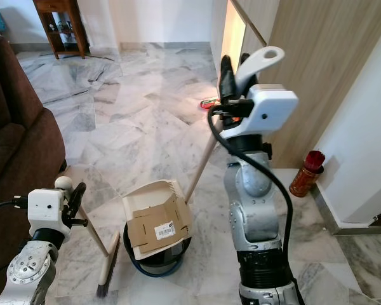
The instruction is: Sweep floor
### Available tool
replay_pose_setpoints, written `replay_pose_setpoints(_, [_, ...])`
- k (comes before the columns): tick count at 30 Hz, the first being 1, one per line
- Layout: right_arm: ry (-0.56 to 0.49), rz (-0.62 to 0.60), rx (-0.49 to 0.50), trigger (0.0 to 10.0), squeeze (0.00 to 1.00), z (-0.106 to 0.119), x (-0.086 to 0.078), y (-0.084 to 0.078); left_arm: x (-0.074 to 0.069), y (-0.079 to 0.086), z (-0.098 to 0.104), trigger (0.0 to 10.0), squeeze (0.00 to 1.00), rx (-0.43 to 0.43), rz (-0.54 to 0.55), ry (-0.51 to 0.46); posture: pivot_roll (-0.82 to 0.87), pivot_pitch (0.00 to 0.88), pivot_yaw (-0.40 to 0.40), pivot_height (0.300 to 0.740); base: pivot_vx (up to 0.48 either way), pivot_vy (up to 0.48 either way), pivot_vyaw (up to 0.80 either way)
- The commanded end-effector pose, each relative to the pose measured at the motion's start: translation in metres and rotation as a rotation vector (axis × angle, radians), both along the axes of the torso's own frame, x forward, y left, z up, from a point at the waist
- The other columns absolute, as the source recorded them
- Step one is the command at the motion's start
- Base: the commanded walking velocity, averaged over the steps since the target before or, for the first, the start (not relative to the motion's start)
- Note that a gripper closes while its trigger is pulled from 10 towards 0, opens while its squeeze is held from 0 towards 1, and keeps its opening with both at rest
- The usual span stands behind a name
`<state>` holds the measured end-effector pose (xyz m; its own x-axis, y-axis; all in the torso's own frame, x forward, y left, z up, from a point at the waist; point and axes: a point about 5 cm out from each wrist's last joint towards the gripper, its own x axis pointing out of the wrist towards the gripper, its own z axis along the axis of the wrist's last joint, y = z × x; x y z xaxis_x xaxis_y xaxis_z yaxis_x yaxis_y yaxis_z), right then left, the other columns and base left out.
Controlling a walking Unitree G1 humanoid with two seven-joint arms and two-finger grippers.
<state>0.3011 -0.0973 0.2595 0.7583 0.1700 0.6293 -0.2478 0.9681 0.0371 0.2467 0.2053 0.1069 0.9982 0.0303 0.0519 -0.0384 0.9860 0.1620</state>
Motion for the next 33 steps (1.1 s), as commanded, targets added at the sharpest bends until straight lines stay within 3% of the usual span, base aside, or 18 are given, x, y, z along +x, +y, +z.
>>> replay_pose_setpoints(1, [-0.102, 0.036, 0.009, 10.0, 0.00, 0.017, -0.012, 0.008, 0.001, -0.002, 0.009, 10.0, 0.00, 0.023, -0.017, -0.047, 0.01, 0.062, 0.001, 0.740, 0.000, 0.000, 0.00])
replay_pose_setpoints(4, [-0.135, 0.108, -0.029, 10.0, 0.00, 0.019, -0.021, 0.031, 0.001, 0.000, 0.010, 10.0, 0.00, 0.026, -0.014, -0.051, 0.02, 0.066, 0.001, 0.740, 0.000, 0.000, 0.00])
replay_pose_setpoints(5, [-0.135, 0.108, -0.029, 10.0, 0.00, 0.019, -0.021, 0.031, 0.001, 0.000, 0.010, 10.0, 0.00, 0.026, -0.014, -0.051, 0.02, 0.066, 0.001, 0.740, 0.000, 0.000, 0.00])
replay_pose_setpoints(8, [-0.174, 0.192, -0.092, 10.0, 0.00, 0.018, -0.034, 0.058, 0.001, -0.001, 0.010, 10.0, 0.00, 0.029, -0.017, -0.053, 0.02, 0.066, 0.000, 0.740, 0.000, 0.000, 0.00])
replay_pose_setpoints(12, [-0.224, 0.235, -0.164, 10.0, 0.00, 0.019, -0.044, 0.074, 0.002, -0.003, 0.010, 10.0, 0.00, 0.034, -0.027, -0.056, 0.01, 0.066, -0.001, 0.740, 0.000, 0.000, 0.00])
replay_pose_setpoints(33, [-0.396, 0.221, -0.337, 10.0, 0.00, 0.024, -0.065, 0.097, 0.003, -0.006, 0.010, 10.0, 0.00, 0.039, -0.047, -0.059, 0.01, 0.063, -0.004, 0.740, 0.000, 0.000, 0.00])
